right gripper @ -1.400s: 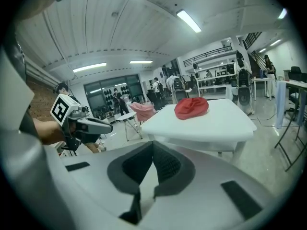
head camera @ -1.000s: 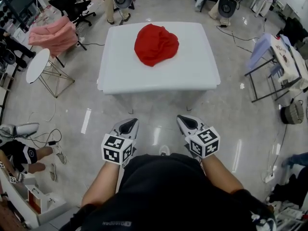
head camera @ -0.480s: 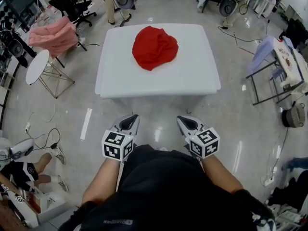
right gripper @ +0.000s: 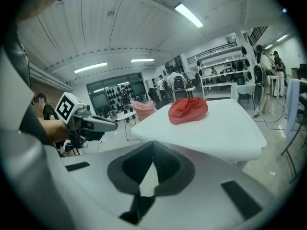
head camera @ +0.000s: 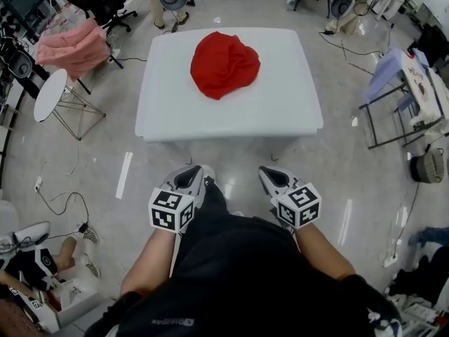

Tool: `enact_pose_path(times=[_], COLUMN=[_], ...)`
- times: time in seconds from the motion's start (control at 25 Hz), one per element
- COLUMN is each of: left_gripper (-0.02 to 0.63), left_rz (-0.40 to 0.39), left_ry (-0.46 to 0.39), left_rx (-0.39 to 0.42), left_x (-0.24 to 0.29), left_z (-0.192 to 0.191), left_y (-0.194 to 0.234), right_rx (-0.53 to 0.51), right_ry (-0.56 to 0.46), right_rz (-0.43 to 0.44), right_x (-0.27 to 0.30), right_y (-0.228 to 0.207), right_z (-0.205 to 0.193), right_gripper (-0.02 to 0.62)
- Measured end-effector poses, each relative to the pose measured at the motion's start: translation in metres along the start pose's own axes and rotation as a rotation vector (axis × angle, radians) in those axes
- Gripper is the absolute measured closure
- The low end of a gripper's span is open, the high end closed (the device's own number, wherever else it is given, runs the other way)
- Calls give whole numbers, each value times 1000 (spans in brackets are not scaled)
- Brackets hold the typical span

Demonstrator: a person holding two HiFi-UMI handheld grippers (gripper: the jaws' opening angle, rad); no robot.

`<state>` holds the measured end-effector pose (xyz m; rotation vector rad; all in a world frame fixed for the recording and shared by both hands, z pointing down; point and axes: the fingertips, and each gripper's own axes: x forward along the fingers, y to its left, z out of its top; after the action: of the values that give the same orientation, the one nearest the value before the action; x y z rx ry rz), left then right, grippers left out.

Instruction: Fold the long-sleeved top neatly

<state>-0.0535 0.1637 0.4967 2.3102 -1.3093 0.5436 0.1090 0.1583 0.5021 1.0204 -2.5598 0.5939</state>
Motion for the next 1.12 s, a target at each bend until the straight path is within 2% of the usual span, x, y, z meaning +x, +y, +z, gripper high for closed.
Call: enact_pose_path(times=[0.28,0.52,0.84,1.12], left_gripper=[592,592,592,592], left_rz=[-27,-37,-52,-112], left_ry=[6,25,30,38], left_rx=[16,1,21,76], left_x=[19,45,85,127], left_z=[20,34,83,125], left_y=[14,47,99,147], right_rx=[10,7,-15,-57], right_ry=[21,52,51,83], right_rz=[-21,-37,-71,-157], right_x=[13,46,98,141], right_y=[-14,-36,-68,-96], right_z=[8,23,79,112], right_gripper=[591,591,591,591])
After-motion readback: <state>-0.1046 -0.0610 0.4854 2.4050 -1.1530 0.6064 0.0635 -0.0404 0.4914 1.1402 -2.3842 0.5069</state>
